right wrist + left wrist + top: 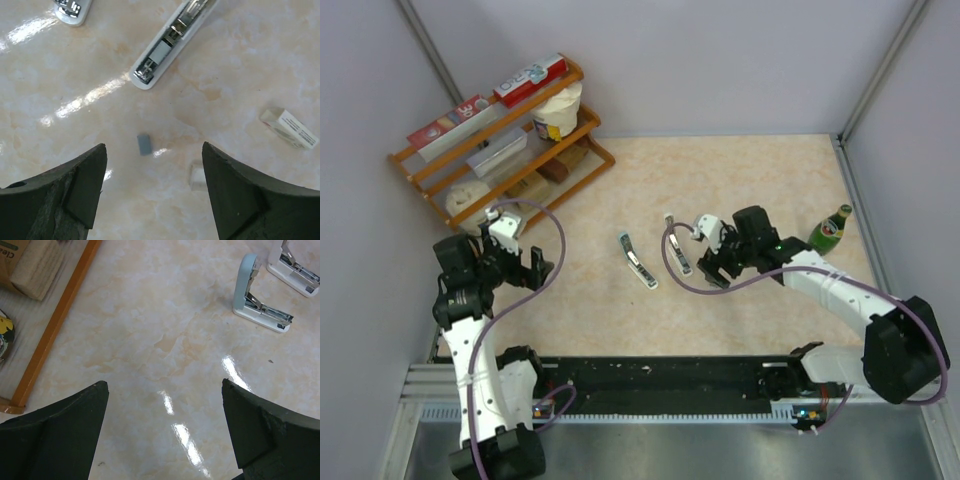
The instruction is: Load the staples into the stapler
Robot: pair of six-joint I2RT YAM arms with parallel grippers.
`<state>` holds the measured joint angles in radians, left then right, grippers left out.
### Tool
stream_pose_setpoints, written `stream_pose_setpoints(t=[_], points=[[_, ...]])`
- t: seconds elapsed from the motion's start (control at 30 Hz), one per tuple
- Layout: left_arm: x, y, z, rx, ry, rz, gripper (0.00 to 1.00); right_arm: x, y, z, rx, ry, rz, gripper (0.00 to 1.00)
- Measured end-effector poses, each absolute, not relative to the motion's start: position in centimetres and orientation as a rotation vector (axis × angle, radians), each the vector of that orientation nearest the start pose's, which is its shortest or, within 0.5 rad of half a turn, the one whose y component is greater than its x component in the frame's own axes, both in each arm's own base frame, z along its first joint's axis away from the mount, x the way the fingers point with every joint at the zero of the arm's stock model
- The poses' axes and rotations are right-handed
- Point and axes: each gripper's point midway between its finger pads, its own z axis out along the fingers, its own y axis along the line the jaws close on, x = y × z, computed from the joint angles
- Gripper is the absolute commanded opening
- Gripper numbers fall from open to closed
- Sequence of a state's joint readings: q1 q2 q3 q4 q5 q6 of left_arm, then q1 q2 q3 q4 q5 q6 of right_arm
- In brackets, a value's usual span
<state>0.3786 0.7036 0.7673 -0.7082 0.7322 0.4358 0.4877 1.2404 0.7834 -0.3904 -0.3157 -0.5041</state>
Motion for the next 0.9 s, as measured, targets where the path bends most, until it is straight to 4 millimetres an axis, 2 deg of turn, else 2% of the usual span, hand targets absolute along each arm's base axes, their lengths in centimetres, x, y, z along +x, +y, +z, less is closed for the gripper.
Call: stream_pose_setpoints(t=[0.13,0.3,0.9], points=[[23.2,-2.5,19.7,0.482,1.996,-0.353,0.99,25.4,19.0,8.6,-1.354,2.038,0.390,0.74],[23.2,-2.7,19.5,0.503,1.995,-0.372,0.99,25.0,18.7,6.7,-1.400,2.091,0.385,0.71],[22.9,-3.2,20.3,0.566,1.938,-0.351,0.99,24.7,17.8,4.6,-1.436,2.169,0.383,0.66]])
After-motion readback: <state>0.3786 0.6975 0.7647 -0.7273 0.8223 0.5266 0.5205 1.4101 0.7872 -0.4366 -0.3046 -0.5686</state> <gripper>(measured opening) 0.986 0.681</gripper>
